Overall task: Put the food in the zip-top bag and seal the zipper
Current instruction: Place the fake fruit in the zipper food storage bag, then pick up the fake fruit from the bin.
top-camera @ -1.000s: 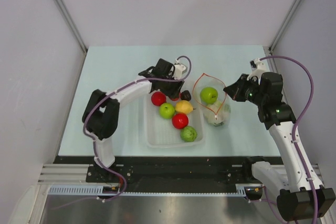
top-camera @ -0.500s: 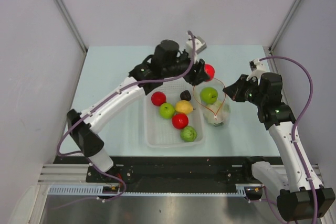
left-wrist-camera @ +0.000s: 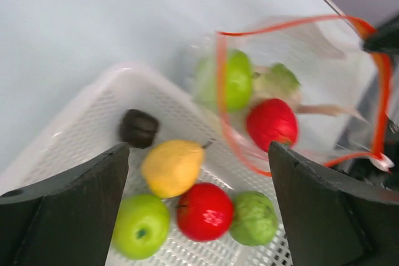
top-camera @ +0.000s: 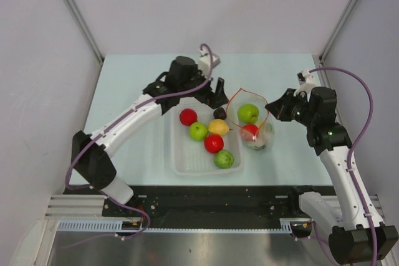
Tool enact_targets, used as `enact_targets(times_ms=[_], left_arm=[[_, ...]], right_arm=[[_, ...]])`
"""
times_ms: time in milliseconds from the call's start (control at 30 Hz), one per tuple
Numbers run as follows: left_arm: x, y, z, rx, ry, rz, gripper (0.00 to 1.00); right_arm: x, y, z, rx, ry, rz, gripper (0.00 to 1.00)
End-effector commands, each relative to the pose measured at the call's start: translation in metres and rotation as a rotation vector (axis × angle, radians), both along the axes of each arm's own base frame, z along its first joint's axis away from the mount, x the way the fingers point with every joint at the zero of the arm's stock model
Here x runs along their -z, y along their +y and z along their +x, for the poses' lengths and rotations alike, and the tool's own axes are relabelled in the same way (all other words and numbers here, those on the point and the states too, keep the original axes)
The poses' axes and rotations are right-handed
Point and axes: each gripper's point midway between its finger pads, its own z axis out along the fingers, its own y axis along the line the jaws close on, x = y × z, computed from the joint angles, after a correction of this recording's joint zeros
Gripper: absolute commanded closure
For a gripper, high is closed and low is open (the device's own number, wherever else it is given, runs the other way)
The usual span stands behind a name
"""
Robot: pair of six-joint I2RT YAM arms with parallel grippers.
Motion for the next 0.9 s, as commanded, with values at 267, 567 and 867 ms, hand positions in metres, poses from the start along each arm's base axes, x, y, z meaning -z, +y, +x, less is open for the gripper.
enact_targets(times_ms=[267, 567, 867], left_arm=[[0.088, 0.022, 0.05, -0.192, 0.091, 0.097, 0.15], [0.136, 0.013, 0.076, -0.228, 0.098, 0.16, 0.18], [0.19, 0.002, 0.078, -0.199, 0.172, 0.192, 0.16]], right_arm=[[-0.009, -0.003, 0.0, 0.006, -0.041, -0.004, 1.0], [-0.007, -0.002, 0.001, 0.005, -0.027, 0.001, 1.0], [-0.005, -0.003, 0.001, 0.003, -0.025, -0.002, 1.0]])
